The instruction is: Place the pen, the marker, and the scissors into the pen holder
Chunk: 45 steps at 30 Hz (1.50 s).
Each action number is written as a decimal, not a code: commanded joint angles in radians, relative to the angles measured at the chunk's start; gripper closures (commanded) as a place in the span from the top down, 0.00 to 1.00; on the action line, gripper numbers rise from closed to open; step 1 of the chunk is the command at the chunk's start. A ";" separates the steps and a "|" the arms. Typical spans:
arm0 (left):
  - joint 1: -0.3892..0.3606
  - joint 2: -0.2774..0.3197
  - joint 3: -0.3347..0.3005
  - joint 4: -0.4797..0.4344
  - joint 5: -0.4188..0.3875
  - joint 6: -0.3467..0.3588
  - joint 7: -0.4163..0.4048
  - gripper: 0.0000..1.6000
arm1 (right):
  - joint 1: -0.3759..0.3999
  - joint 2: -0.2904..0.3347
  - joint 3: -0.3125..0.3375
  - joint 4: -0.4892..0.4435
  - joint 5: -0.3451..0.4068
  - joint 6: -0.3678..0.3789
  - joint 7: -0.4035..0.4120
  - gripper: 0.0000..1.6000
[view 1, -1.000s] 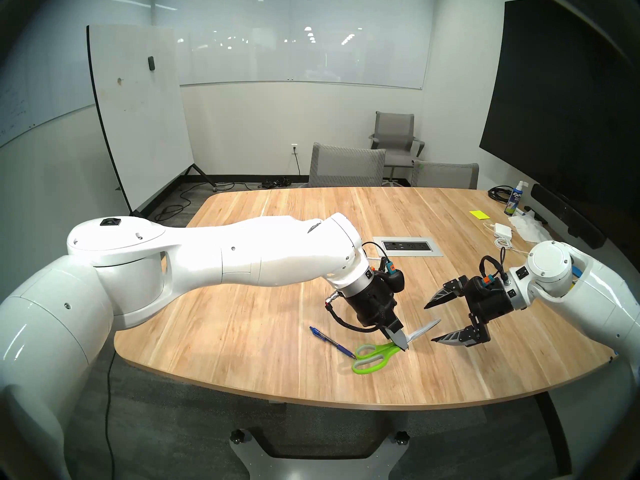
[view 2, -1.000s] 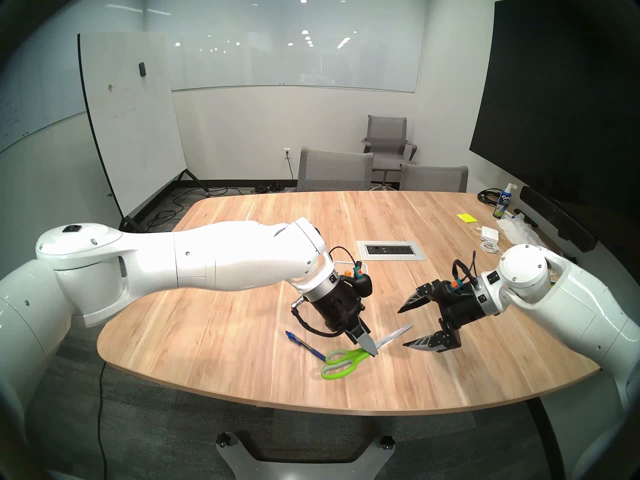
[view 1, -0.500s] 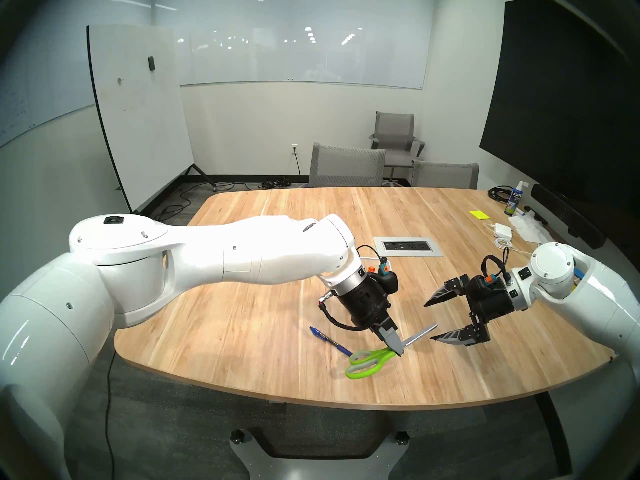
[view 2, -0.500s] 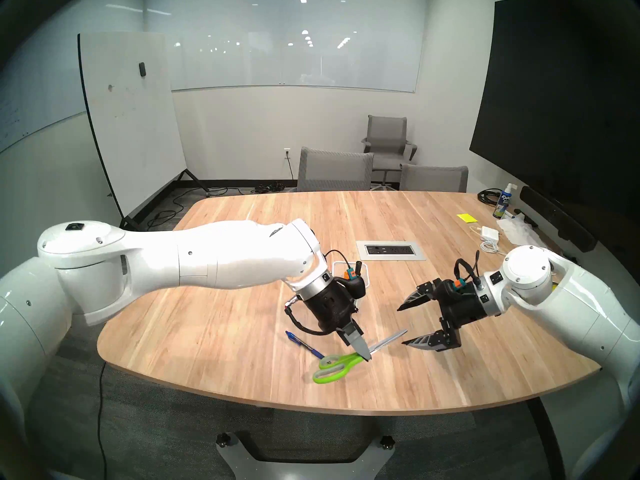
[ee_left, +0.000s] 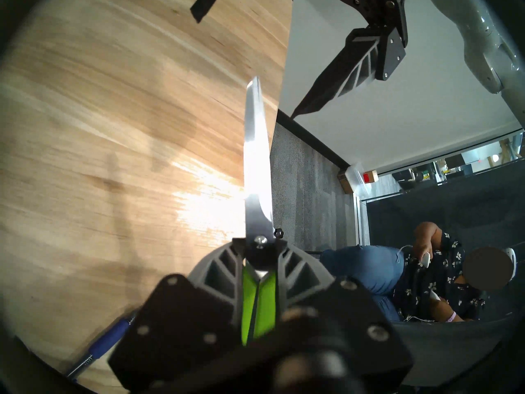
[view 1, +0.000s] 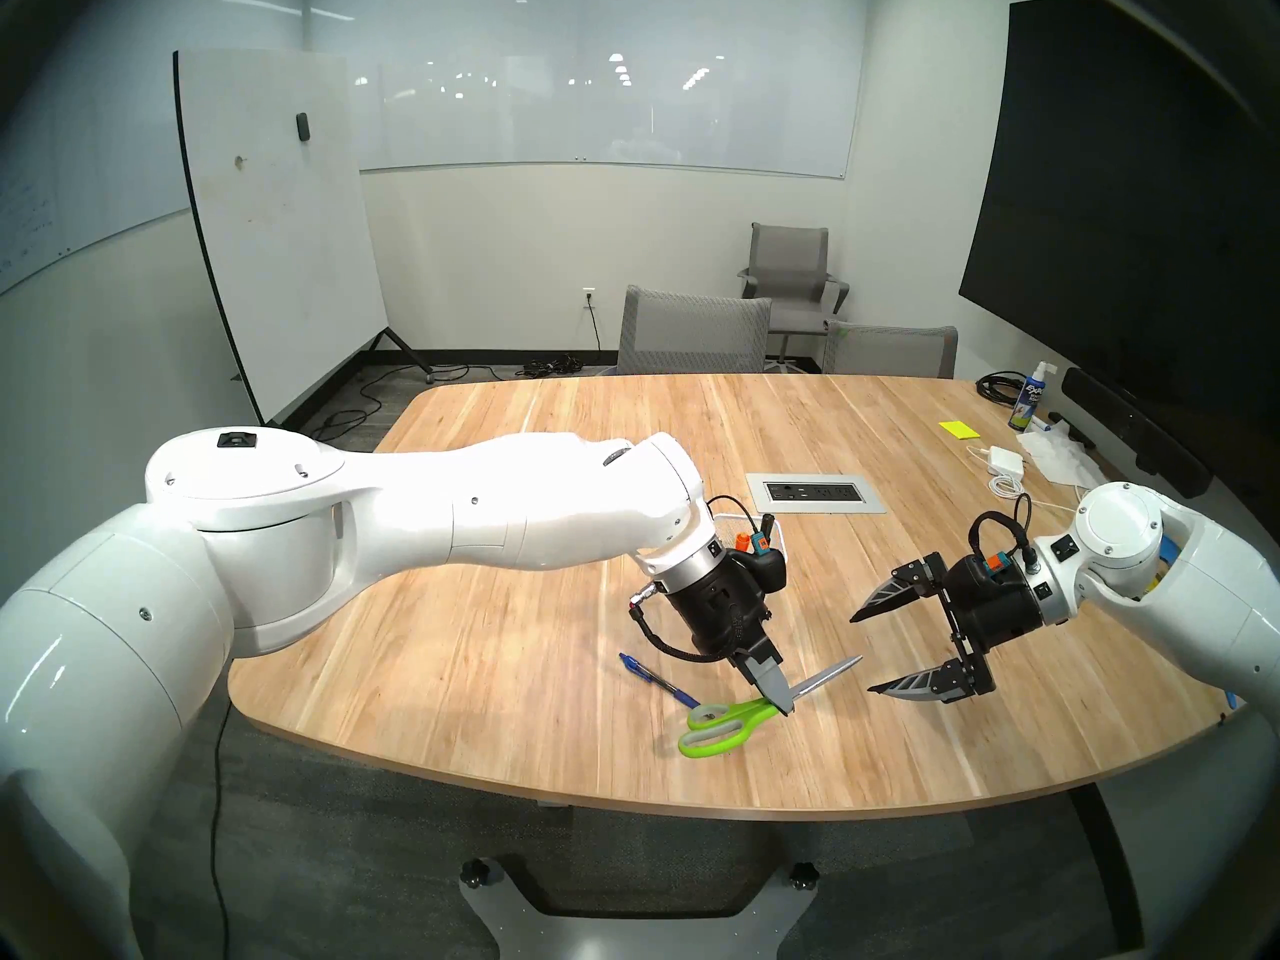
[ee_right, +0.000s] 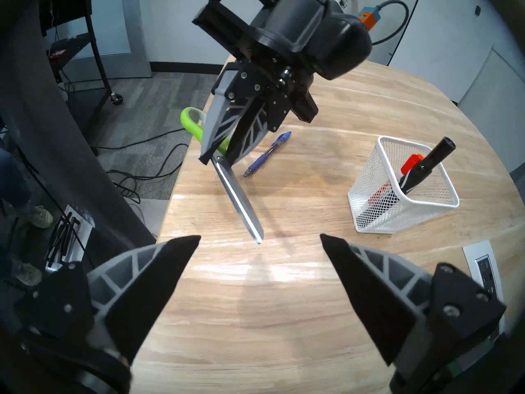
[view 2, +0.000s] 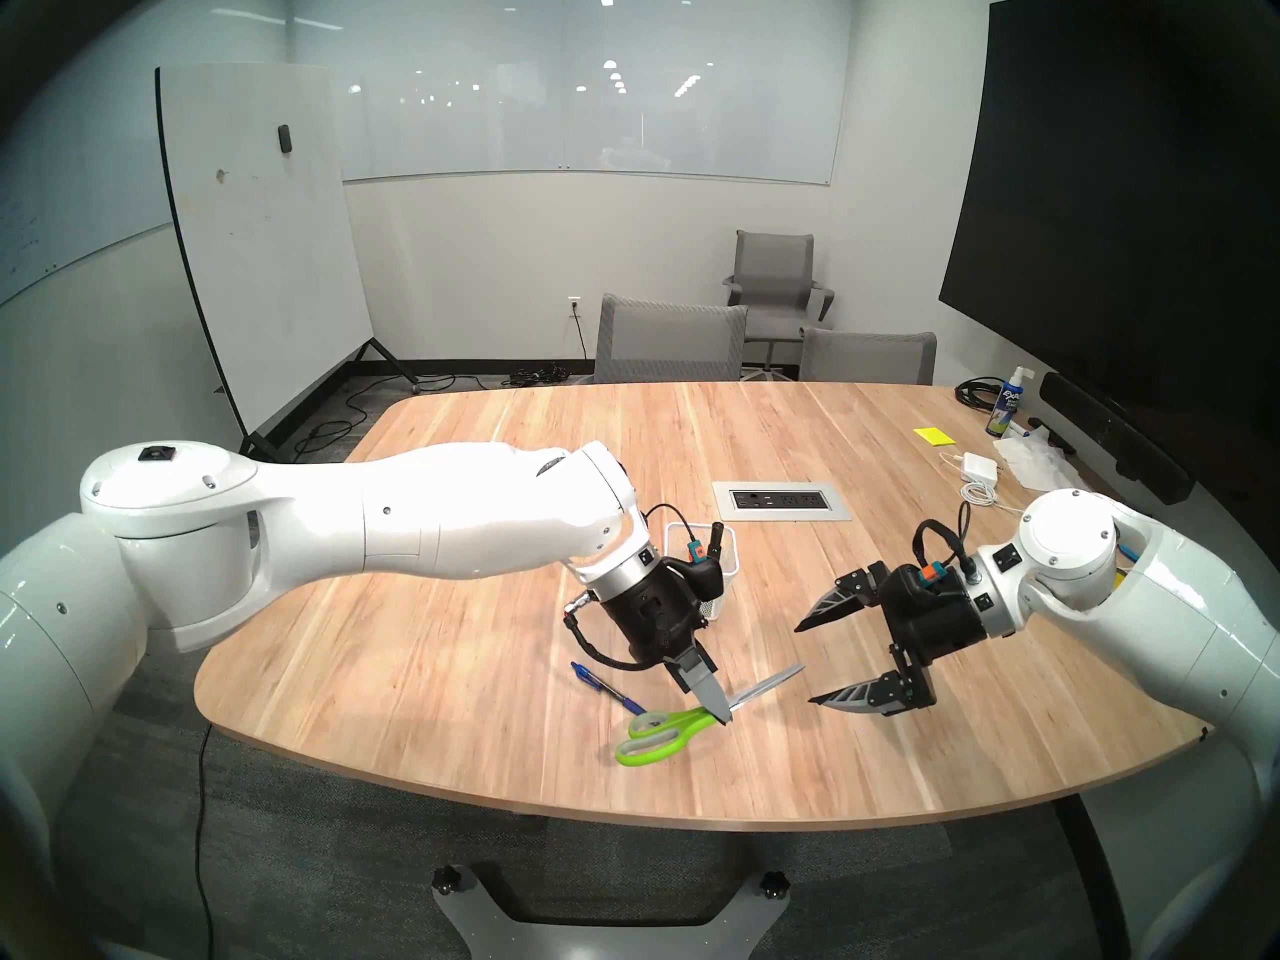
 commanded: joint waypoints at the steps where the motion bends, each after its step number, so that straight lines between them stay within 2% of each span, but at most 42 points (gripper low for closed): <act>1: -0.015 -0.023 -0.006 0.011 -0.001 -0.007 -0.046 0.00 | -0.010 0.035 0.015 -0.031 0.015 -0.013 -0.023 1.00; 9: -0.013 -0.050 -0.005 0.042 0.001 -0.014 -0.072 0.00 | -0.021 0.028 0.012 -0.039 -0.006 -0.021 -0.064 1.00; 12: -0.016 -0.080 0.004 0.084 0.011 -0.029 -0.115 0.00 | -0.028 0.027 0.011 -0.042 -0.012 -0.028 -0.080 1.00; 25: -0.015 -0.128 0.026 0.153 0.025 -0.044 -0.171 0.00 | -0.038 0.028 0.011 -0.045 -0.016 -0.039 -0.096 1.00; 29: -0.019 -0.142 0.027 0.167 0.025 -0.049 -0.177 0.00 | -0.040 0.028 0.009 -0.047 -0.016 -0.042 -0.098 0.84; 35: -0.022 -0.166 0.027 0.193 0.023 -0.061 -0.192 0.00 | -0.042 0.030 0.006 -0.048 -0.018 -0.043 -0.102 0.78; 38: -0.028 -0.172 0.025 0.200 0.021 -0.063 -0.197 0.00 | -0.043 0.031 0.005 -0.049 -0.019 -0.043 -0.102 0.81; 40: -0.035 -0.174 0.025 0.203 0.018 -0.061 -0.209 0.00 | -0.043 0.031 0.004 -0.049 -0.019 -0.044 -0.102 0.88; 45: -0.046 -0.165 0.030 0.187 0.014 -0.055 -0.224 0.00 | -0.046 0.033 0.003 -0.049 -0.021 -0.047 -0.105 0.92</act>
